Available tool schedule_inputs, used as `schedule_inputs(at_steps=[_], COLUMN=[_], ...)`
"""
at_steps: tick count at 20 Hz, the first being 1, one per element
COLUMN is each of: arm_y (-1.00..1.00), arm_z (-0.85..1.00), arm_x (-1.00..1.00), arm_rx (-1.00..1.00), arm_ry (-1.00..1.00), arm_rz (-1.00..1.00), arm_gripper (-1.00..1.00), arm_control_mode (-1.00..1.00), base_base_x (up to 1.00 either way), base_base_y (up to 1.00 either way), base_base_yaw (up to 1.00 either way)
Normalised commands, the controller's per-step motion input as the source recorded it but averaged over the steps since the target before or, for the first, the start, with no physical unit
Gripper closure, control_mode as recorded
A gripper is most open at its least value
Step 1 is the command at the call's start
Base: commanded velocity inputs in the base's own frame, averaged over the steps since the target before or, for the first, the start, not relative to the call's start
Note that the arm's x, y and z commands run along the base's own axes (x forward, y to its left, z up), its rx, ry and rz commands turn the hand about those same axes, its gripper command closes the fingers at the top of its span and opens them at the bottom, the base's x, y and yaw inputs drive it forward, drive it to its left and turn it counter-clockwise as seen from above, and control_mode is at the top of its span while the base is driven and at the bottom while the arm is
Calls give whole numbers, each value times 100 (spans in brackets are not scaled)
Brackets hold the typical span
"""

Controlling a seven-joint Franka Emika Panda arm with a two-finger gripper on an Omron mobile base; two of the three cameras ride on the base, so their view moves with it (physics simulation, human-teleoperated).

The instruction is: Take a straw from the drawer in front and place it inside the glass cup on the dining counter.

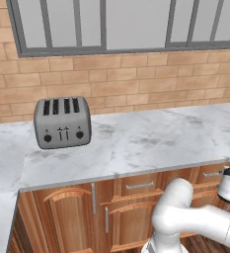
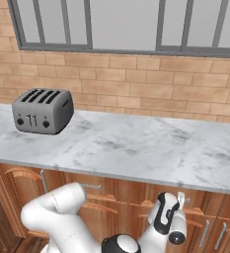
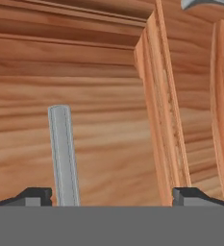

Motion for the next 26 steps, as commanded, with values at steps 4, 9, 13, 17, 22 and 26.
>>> schedule_inputs(at_steps=[4,9,13,17,22,26], arm_y=[-2,0,0,0,0,0], arm_z=[0,-2,-7,-6,-13,-19], arm_x=[11,12,16,16,19,17], arm_rx=[2,0,0,0,0,0], arm_ry=[-7,-5,-3,-1,0,0], arm_rz=[0,0,0,0,0,0], arm_gripper=[-100,100,100,100,100,100], arm_control_mode=[-100,-100,-100,-100,-100,-100], base_base_x=[0,0,0,0,0,0], base_base_y=[0,0,0,0,0,0], base_base_yaw=[0,0,0,0,0,0])
